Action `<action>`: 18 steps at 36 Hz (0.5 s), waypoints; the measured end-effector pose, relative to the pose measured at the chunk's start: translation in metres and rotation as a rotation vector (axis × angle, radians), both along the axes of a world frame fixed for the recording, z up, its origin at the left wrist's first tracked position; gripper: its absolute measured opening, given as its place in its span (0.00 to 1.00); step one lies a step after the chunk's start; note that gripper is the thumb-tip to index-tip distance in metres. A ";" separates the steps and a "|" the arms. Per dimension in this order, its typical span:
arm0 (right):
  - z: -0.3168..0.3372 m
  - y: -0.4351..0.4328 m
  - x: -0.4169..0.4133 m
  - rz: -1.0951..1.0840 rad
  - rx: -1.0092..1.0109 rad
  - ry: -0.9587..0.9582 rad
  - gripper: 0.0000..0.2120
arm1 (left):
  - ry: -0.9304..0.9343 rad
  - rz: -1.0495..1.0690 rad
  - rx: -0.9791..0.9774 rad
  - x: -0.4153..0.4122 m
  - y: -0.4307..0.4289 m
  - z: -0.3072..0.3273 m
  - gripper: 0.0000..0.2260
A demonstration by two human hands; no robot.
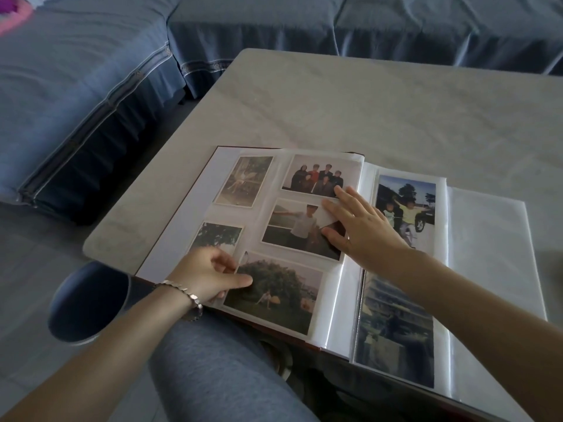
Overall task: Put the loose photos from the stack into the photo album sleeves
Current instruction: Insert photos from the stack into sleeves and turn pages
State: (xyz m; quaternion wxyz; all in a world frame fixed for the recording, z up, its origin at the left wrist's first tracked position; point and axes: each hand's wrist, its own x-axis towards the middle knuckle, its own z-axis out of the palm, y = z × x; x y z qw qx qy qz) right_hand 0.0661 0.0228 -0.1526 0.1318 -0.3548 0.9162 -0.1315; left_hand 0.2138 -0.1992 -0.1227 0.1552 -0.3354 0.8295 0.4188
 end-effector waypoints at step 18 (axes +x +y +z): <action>0.004 0.005 -0.005 -0.001 -0.120 -0.038 0.27 | 0.096 0.061 0.060 0.000 -0.003 0.020 0.10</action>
